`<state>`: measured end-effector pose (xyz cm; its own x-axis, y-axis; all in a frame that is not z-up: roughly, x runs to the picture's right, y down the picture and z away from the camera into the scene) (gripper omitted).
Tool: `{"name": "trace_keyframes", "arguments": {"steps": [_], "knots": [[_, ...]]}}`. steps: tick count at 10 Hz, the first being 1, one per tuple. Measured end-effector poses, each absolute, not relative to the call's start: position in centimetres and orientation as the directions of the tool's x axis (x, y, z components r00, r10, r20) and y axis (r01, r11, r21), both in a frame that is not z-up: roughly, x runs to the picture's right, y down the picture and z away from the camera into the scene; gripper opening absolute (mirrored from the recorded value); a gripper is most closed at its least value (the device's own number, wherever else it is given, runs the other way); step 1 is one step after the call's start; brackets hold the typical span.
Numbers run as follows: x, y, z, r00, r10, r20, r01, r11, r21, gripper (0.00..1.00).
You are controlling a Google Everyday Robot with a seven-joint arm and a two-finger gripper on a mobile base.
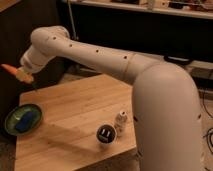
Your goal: Place the pepper on the white sponge
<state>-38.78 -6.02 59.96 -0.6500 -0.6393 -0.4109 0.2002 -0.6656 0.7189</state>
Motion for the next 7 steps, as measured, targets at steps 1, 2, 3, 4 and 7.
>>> {"name": "trace_keyframes", "arguments": {"steps": [1,2,3,4,7], "knots": [[-41.3,-4.6,58.6,-0.663,-0.617,-0.425,0.159,-0.671,0.725,0.2],[-42.7,-3.5,58.3,-0.673,-0.605,-0.426,0.14,-0.67,0.729,0.2],[-43.8,-2.0,58.6,-0.689,-0.591,-0.419,0.123,-0.666,0.736,0.2],[-44.8,-0.1,60.1,-0.71,-0.577,-0.403,0.108,-0.655,0.748,0.2],[-45.9,4.8,65.2,-0.753,-0.548,-0.363,0.085,-0.628,0.773,0.2]]}}
